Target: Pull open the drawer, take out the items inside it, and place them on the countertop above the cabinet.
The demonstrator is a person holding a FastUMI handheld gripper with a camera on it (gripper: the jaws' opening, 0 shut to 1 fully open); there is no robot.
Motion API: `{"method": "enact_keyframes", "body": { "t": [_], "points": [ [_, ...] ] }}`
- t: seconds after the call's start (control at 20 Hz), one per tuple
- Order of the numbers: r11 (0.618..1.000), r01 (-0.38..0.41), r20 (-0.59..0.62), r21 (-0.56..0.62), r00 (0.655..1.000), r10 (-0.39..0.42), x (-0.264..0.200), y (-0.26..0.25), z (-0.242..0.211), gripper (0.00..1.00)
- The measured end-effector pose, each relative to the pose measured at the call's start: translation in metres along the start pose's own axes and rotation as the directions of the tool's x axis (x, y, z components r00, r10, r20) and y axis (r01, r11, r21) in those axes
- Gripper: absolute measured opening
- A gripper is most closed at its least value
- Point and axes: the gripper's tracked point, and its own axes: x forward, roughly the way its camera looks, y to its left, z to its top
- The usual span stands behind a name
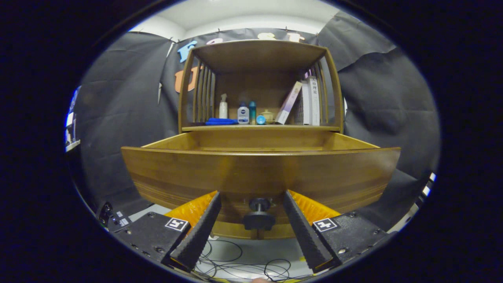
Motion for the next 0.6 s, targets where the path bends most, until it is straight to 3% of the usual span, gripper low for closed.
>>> {"method": "enact_keyframes", "body": {
  "t": [0.2, 0.6],
  "points": [
    [0.997, 0.057, 0.018, -0.051, 0.998, -0.057, 0.007, 0.001, -0.002, 1.00],
    [1.000, 0.015, 0.009, 0.004, 1.000, -0.015, 0.039, 0.004, 0.008, 0.99]
  ]
}}
